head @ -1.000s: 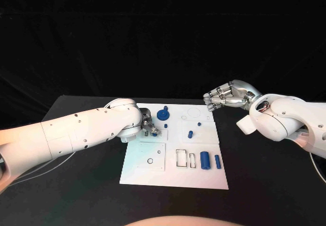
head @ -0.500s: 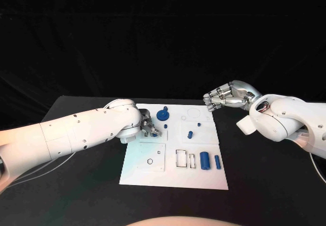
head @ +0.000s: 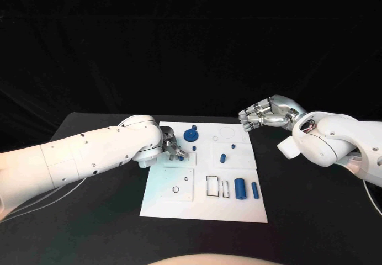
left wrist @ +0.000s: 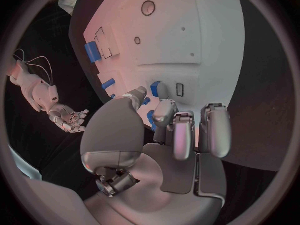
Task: Assemble the parts on the task board
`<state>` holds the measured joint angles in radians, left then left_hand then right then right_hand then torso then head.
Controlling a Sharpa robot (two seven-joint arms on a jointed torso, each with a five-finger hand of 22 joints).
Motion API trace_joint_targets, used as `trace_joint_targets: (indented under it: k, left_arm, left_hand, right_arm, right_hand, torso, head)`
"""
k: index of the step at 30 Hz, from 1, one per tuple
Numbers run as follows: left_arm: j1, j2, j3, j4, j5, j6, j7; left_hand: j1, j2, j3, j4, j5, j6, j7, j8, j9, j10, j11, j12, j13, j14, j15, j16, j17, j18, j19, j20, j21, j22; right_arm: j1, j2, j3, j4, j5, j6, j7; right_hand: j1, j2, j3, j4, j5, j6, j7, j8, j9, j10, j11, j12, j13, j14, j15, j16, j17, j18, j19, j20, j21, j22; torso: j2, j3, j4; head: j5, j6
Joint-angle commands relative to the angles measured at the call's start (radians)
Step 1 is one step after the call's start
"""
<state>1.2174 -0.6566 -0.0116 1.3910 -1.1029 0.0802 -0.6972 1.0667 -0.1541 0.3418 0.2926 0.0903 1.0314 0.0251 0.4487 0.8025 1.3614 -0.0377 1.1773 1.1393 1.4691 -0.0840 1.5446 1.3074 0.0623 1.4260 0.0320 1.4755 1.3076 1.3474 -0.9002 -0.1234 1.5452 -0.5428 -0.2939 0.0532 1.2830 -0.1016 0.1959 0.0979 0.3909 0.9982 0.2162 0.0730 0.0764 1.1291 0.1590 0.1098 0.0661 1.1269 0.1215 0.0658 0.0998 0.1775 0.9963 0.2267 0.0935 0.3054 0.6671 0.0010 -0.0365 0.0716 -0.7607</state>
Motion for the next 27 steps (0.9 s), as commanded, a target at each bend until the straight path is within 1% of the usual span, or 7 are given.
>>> trace_joint_targets:
  k: [1, 8, 14, 16, 19, 23, 27]
  left_arm:
    - [0.001, -0.005, 0.006, 0.01, 0.011, -0.007, 0.007]
    - [0.009, -0.026, 0.026, 0.034, 0.003, -0.001, 0.005]
    - [0.042, -0.041, 0.039, 0.034, 0.005, -0.001, 0.008]
    - [0.057, -0.041, 0.041, 0.02, 0.009, -0.012, 0.011]
    - [0.076, -0.031, 0.043, -0.017, 0.012, -0.036, 0.02]
    - [0.09, -0.01, 0.043, -0.072, 0.014, -0.055, 0.031]
    - [0.094, 0.008, 0.043, -0.113, 0.007, -0.053, 0.039]
  left_hand:
    - [-0.003, 0.009, -0.007, 0.0, 0.001, 0.002, 0.006, -0.004, -0.001, 0.003, 0.002, 0.001, 0.001, 0.093, -0.004, 0.004, 0.237, -0.015, 0.003, 0.0, 0.003, 0.057]
    - [0.001, 0.01, -0.015, -0.001, 0.001, 0.003, 0.005, -0.003, -0.001, 0.003, 0.002, 0.001, 0.001, 0.093, -0.005, 0.004, 0.237, -0.014, 0.002, 0.0, 0.003, 0.057]
    - [0.028, 0.014, -0.041, -0.001, 0.003, -0.018, 0.012, -0.015, -0.007, -0.024, 0.006, -0.039, -0.04, 0.093, -0.002, 0.003, 0.235, -0.009, -0.015, 0.0, -0.01, 0.032]
    - [0.045, 0.024, -0.049, -0.002, 0.003, -0.051, 0.029, -0.047, -0.031, -0.079, 0.021, -0.126, -0.128, 0.092, 0.01, 0.002, 0.235, -0.006, -0.025, 0.001, -0.018, 0.017]
    - [0.059, 0.033, -0.056, -0.001, 0.003, -0.062, 0.042, -0.075, -0.065, -0.107, 0.032, -0.175, -0.179, 0.092, 0.02, 0.002, 0.234, -0.005, -0.027, 0.008, -0.021, 0.013]
    - [0.061, 0.027, -0.079, -0.001, 0.003, -0.086, 0.057, -0.107, -0.101, -0.13, 0.046, -0.213, -0.22, 0.092, 0.031, 0.0, 0.233, 0.001, -0.046, 0.016, -0.036, -0.015]
    - [0.064, 0.029, -0.085, 0.0, 0.003, -0.087, 0.06, -0.112, -0.11, -0.135, 0.048, -0.218, -0.226, 0.092, 0.033, 0.001, 0.233, 0.002, -0.049, 0.019, -0.039, -0.02]
  right_arm:
    - [-0.001, 0.0, 0.0, -0.001, -0.008, 0.01, 0.007]
    - [-0.001, 0.0, 0.0, -0.004, -0.008, 0.009, 0.007]
    - [-0.002, -0.001, 0.0, -0.006, -0.008, 0.006, 0.008]
    - [-0.002, -0.001, 0.0, -0.006, -0.008, 0.005, 0.01]
    - [-0.002, 0.0, 0.0, -0.007, -0.008, 0.0, 0.014]
    - [-0.002, 0.0, 0.0, -0.007, -0.009, -0.004, 0.018]
    - [-0.002, 0.0, 0.0, -0.007, -0.009, -0.005, 0.02]
  right_hand:
    - [-0.006, 0.001, -0.007, 0.001, 0.006, -0.006, 0.0, -0.004, 0.0, -0.007, -0.002, 0.0, -0.001, -0.007, 0.002, -0.003, -0.002, 0.004, -0.003, 0.005, -0.004, -0.001]
    - [-0.007, 0.001, -0.007, 0.001, 0.006, -0.006, 0.0, -0.003, 0.0, -0.007, -0.002, 0.0, -0.001, -0.008, 0.002, -0.003, -0.002, 0.004, -0.003, 0.005, -0.005, -0.002]
    - [-0.007, 0.001, -0.007, 0.001, 0.006, -0.006, 0.0, -0.003, 0.0, -0.007, -0.002, 0.0, -0.001, -0.008, 0.002, -0.003, -0.003, 0.004, -0.003, 0.005, -0.005, -0.002]
    - [-0.007, 0.001, -0.008, 0.001, 0.006, -0.006, 0.0, -0.003, 0.0, -0.007, -0.002, 0.001, -0.001, -0.008, 0.002, -0.003, -0.003, 0.004, -0.003, 0.005, -0.006, -0.003]
    - [-0.007, 0.001, -0.008, 0.001, 0.006, -0.006, 0.0, -0.003, 0.0, -0.007, -0.002, 0.001, -0.001, -0.008, 0.002, -0.003, -0.003, 0.004, -0.003, 0.005, -0.006, -0.003]
    - [-0.006, 0.002, -0.008, 0.0, 0.007, -0.006, 0.0, -0.003, 0.0, -0.007, -0.002, 0.001, -0.001, -0.008, 0.002, -0.002, -0.004, 0.005, -0.003, 0.005, -0.006, -0.004]
    - [-0.006, 0.002, -0.008, 0.0, 0.007, -0.006, 0.0, -0.003, 0.0, -0.007, -0.002, 0.001, -0.001, -0.008, 0.002, -0.002, -0.004, 0.005, -0.003, 0.005, -0.006, -0.004]
  torso:
    - [0.001, 0.0005, 0.0005]
    - [0.0, 0.0012, 0.0001]
    - [0.001, 0.0008, 0.0005]
    - [-0.001, 0.0016, 0.0013]
    - [0.0, 0.0014, 0.001]
    - [0.001, 0.0005, -0.0002]
    - [0.001, 0.0, -0.0002]
  head:
    - [-0.002, 0.001]
    - [-0.001, 0.0]
    - [-0.001, 0.001]
    - [0.001, 0.003]
    - [0.002, 0.004]
    - [0.006, 0.009]
    - [0.007, 0.009]
